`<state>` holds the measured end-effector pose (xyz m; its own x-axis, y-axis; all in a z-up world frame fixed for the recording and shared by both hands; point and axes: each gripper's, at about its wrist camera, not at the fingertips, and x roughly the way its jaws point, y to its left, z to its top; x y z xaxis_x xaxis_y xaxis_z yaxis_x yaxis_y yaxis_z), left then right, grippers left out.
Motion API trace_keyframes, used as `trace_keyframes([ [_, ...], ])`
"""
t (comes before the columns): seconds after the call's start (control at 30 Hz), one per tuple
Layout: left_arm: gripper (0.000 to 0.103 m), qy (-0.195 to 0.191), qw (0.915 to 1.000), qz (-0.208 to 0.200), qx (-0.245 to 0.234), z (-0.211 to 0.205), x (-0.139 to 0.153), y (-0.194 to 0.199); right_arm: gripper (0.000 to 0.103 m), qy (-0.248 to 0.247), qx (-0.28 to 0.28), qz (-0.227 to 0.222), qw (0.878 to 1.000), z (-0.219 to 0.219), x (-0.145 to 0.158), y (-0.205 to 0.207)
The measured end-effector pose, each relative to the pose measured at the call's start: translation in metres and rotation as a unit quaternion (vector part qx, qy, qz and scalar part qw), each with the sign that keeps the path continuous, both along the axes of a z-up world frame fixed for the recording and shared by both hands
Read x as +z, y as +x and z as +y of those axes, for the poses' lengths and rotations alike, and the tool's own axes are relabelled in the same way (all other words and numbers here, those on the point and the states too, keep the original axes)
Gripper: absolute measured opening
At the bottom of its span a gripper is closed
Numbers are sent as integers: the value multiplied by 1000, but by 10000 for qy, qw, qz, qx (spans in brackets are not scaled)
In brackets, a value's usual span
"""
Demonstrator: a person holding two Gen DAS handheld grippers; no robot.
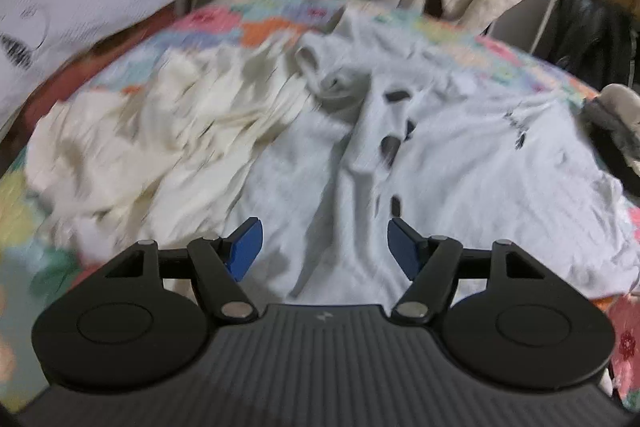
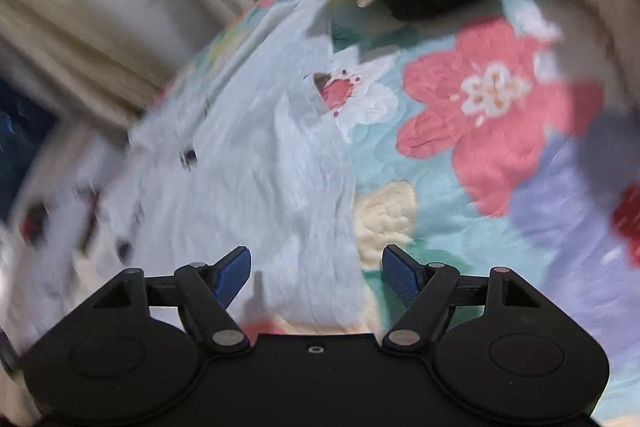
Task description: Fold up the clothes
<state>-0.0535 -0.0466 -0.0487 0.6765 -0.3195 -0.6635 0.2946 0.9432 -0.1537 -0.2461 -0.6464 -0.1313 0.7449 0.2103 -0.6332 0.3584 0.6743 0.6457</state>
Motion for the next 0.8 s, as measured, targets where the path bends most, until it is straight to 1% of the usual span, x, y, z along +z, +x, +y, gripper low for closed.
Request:
trace_keyframes([
  [0.03,68,22,10000,-41,-46,-2,-3,0,82,-122,116,73,9998,5,-5,6],
  [0.07,68,71,9999,-36,-84,-3,-6,1,84,-363,230,172,9989,12,-9,12],
  [0.1,68,126,9999,4,-102,-4,-9,0,85,-644,357,221,9970,20,-10,16],
  [0.13,68,141,9998,62,-92,-3,-10,-1,84,-1030,529,235,9930,31,-8,18],
  [0.17,68,116,9998,124,-73,-1,-10,-4,67,-1426,676,265,9871,40,-4,19],
  [0.2,68,62,9998,200,-46,2,-10,-6,28,-1790,787,304,9802,46,2,19],
  [0.23,69,-19,9996,288,-11,5,-10,-8,9,-1992,840,289,9759,47,10,18],
  [0.27,69,-100,9992,376,24,8,-9,-11,3,-2078,849,233,9742,44,20,17],
  [0.3,69,-82,9988,484,57,11,-9,-12,3,-2168,846,131,9724,40,35,14],
  [0.33,69,114,9980,617,115,12,-9,-13,3,-2261,833,-5,9705,36,54,9],
  [0.37,69,407,9964,717,207,13,-11,-13,1,-2375,883,-97,9673,36,72,3],
  [0.4,69,603,9951,736,283,14,-12,-13,0,-2505,979,-156,9630,40,89,-4],
  [0.43,69,691,9945,712,338,17,-12,-14,0,-2634,1074,-215,9585,44,107,-11],
  [0.47,70,671,9945,716,359,20,-13,-14,0,-2765,1178,-201,9535,49,120,-18],
  [0.5,70,526,9949,790,351,24,-14,-13,0,-2879,1180,-49,9504,51,122,-25],
  [0.53,70,378,9944,917,371,28,-16,-10,0,-2976,1102,165,9482,50,120,-30],
  [0.57,70,295,9932,1035,437,31,-19,-7,0,-2989,974,397,9485,44,109,-33],
  [0.6,70,297,9921,1106,521,32,-21,-5,0,-2940,808,640,9502,34,93,-35],
  [0.67,70,475,9912,1077,604,33,-25,-3,1,-2833,474,1123,9512,15,60,-39],
  [0.7,72,569,9913,1009,619,33,-26,-4,1,-2725,416,1144,9544,13,53,-39],
  [0.73,72,642,9914,950,627,32,-28,-4,1,-2577,439,1001,9600,17,51,-38],
  [0.77,73,654,9916,925,623,32,-29,-3,7,-2429,462,858,9651,21,49,-36],
  [0.8,73,621,9919,920,613,32,-31,-2,15,-2279,485,715,9698,24,47,-35],
])
